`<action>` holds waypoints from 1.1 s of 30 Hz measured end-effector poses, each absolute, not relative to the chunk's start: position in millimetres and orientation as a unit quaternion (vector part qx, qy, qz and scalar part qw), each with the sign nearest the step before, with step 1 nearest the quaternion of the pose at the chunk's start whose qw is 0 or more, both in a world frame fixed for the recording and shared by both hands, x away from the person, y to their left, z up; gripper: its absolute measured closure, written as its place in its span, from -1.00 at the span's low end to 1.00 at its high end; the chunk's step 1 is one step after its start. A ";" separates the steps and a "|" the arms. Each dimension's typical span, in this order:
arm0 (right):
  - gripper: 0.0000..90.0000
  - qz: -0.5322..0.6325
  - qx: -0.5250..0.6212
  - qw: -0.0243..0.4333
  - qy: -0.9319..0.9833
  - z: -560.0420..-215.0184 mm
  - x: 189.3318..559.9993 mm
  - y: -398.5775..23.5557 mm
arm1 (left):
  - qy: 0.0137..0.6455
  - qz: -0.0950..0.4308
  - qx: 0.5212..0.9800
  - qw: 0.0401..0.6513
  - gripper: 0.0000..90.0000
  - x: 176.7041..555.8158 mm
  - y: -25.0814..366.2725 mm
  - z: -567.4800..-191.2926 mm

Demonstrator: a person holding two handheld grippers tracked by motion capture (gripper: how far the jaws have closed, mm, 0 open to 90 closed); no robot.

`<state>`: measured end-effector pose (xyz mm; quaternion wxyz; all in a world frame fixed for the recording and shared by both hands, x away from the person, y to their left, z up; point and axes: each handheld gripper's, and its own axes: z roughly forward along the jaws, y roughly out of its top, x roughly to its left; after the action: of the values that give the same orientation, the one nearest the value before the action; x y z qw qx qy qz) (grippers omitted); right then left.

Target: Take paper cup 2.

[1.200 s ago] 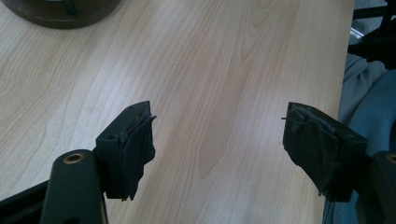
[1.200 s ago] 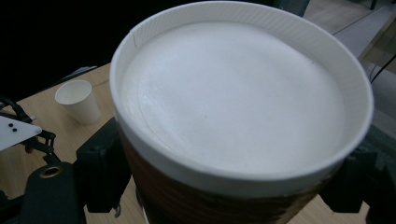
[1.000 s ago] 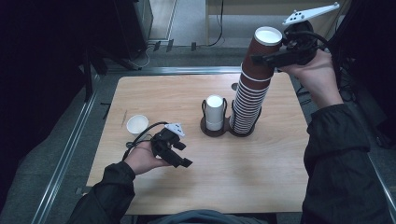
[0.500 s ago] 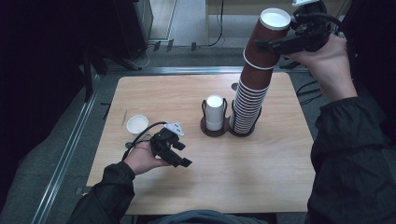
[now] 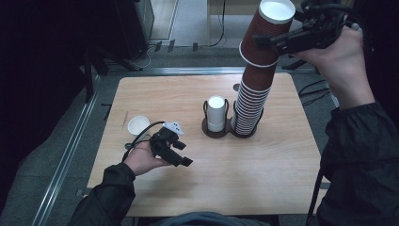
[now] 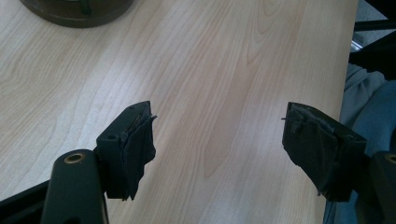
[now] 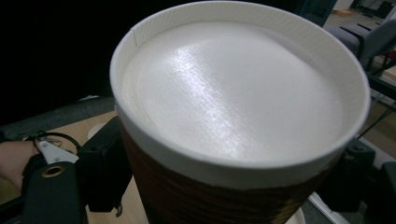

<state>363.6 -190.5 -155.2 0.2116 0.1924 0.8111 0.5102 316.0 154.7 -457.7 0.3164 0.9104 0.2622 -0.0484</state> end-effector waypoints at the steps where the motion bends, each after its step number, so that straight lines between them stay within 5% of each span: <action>1: -0.58 0.512 0.189 0.203 0.813 -156.4 361.6 -188.4 | 0.264 -0.049 0.909 0.319 -0.45 316.2 155.3 -457.4; 12: -0.59 0.519 0.153 0.136 0.830 -182.2 343.6 -164.9 | 0.271 -0.040 0.901 0.336 -0.38 318.6 165.0 -451.5; 33: -0.59 0.491 0.126 0.097 0.857 -248.0 322.0 -141.5 | 0.259 -0.037 0.886 0.384 -0.41 316.4 165.8 -426.0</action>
<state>322.0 -141.5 -248.0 0.0967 0.1259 0.8566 0.4910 316.4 165.8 -426.0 0.3837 0.8855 0.2593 -0.0375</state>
